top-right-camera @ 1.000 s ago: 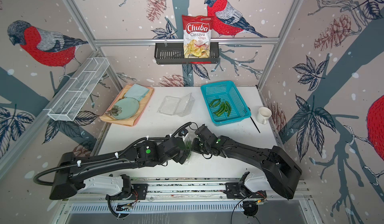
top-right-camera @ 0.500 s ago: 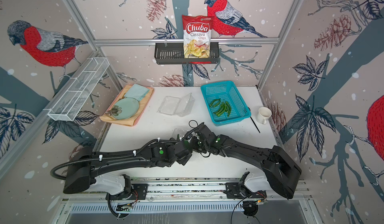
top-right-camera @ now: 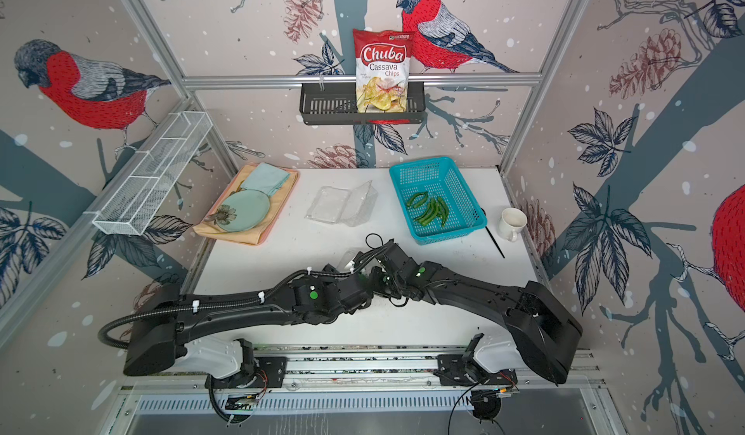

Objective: Take small green peppers out of containers
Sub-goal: Open the packing box at the center of the board.

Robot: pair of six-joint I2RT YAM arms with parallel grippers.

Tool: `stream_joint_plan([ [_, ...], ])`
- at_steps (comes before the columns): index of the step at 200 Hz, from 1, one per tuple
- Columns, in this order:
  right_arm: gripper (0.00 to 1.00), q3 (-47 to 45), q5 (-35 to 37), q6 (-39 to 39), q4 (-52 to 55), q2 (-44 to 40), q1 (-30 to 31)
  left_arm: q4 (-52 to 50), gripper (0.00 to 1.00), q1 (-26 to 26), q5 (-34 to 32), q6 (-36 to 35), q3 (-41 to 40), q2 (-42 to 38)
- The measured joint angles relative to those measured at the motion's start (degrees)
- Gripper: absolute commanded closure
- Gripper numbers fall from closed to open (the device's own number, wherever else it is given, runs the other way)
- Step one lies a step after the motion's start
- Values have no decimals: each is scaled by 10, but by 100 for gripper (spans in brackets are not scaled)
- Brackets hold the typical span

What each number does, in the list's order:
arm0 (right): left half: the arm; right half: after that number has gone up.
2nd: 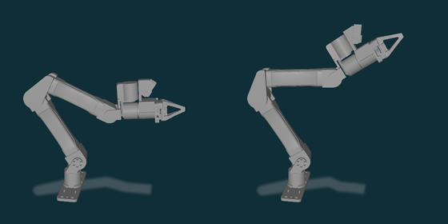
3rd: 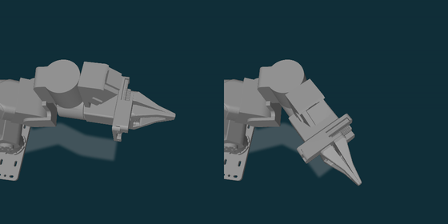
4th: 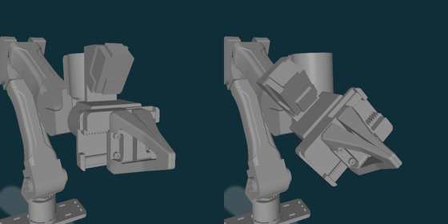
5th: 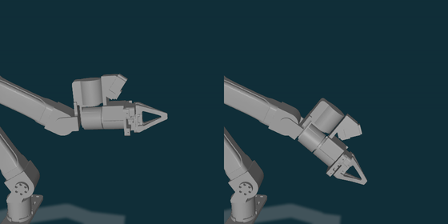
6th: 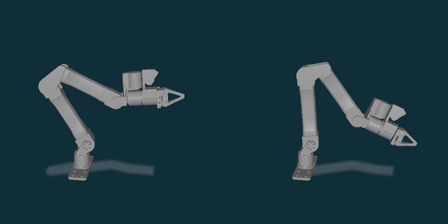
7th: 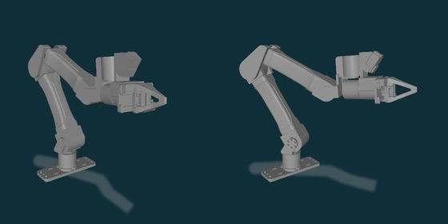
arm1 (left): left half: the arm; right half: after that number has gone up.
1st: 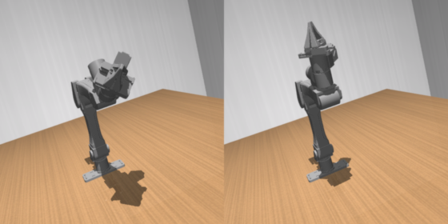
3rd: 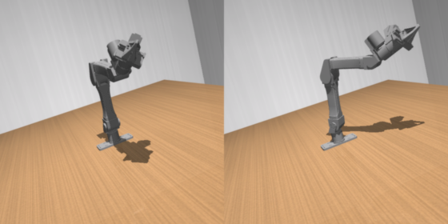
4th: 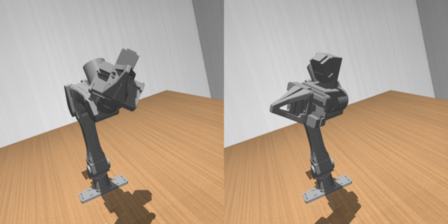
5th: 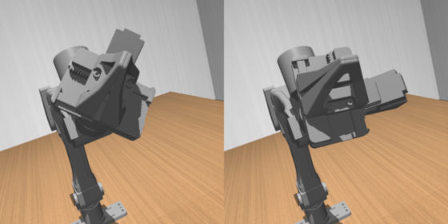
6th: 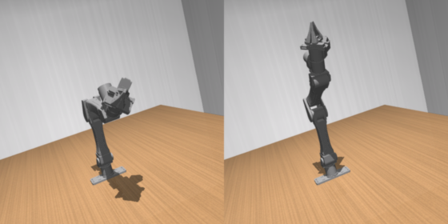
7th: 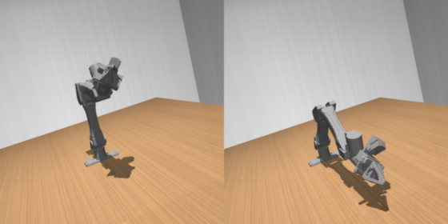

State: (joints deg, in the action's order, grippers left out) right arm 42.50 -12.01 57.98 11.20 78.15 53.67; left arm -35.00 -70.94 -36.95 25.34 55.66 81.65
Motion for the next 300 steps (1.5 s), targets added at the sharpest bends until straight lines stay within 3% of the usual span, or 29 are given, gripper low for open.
stream_joint_plan([
  [206, 100, 1, 38, -13, 27, 3, -12, -94, 16, 0, -90, 57, 47, 38],
  [256, 100, 1, 47, -23, 32, 4, -12, -138, 12, 0, -106, 62, 79, 38],
  [300, 100, -8, 55, -25, 38, 1, -15, -179, 10, 37, -104, 86, 108, 0],
])
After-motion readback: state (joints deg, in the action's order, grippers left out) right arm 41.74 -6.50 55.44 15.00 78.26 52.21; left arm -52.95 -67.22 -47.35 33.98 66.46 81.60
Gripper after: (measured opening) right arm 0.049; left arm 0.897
